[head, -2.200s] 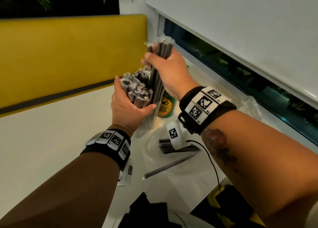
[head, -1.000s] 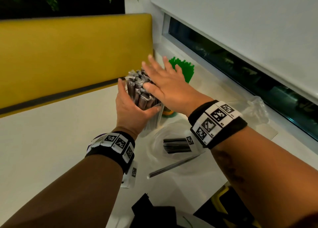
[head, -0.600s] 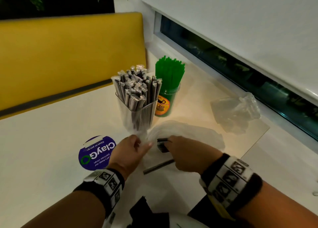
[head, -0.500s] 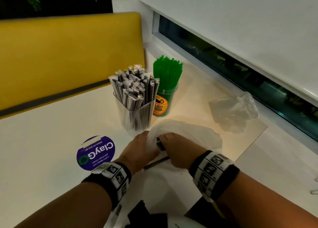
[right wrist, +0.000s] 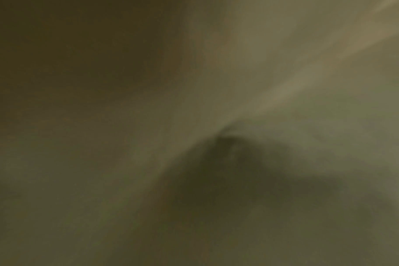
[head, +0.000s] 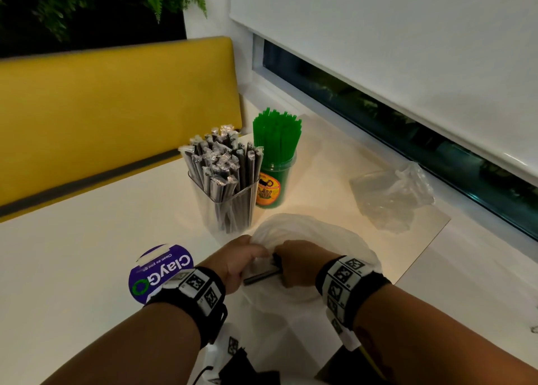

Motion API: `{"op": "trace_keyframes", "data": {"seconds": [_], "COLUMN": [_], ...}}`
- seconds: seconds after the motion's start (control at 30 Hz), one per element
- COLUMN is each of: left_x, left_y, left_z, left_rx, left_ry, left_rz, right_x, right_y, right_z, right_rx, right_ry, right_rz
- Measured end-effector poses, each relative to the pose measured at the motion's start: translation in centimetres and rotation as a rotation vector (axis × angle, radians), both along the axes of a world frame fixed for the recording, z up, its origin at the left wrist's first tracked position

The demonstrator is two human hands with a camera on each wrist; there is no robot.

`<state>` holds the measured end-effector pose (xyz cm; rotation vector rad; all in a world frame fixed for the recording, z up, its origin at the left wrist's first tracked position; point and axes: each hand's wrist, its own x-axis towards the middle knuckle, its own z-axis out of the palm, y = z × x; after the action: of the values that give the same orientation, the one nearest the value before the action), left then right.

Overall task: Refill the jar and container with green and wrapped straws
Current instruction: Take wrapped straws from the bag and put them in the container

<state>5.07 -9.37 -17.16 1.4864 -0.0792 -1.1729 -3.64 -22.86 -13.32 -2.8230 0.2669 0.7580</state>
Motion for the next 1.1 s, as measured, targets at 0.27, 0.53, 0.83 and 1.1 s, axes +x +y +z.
{"op": "trace_keyframes", "data": {"seconds": [0.27,0.53,0.83,1.1], "left_x": [1.3,0.7,0.0,-0.2], "left_y": [1.4,1.6,1.3,1.7], "left_z": [0.3,1.8,1.1,0.7], "left_rx": [0.047,0.086,0.092,0.498], "left_ry": [-0.207,-0.517,-0.389,-0.754], "left_rz": [-0.018,-0.171,-0.233,-0.223], "right_x": [-0.7,-0.3,-0.1,-2.1], "right_y": [0.1,-1.2,-0.8,-1.1], "right_z": [2.9,5.6,3.8,11.1], "right_rx": [0.115,0.146,0.103,0.867], "right_ry": [-0.105,-0.044,-0.206,-0.343], "right_rz": [0.082,0.097,-0.029,-0.221]}}
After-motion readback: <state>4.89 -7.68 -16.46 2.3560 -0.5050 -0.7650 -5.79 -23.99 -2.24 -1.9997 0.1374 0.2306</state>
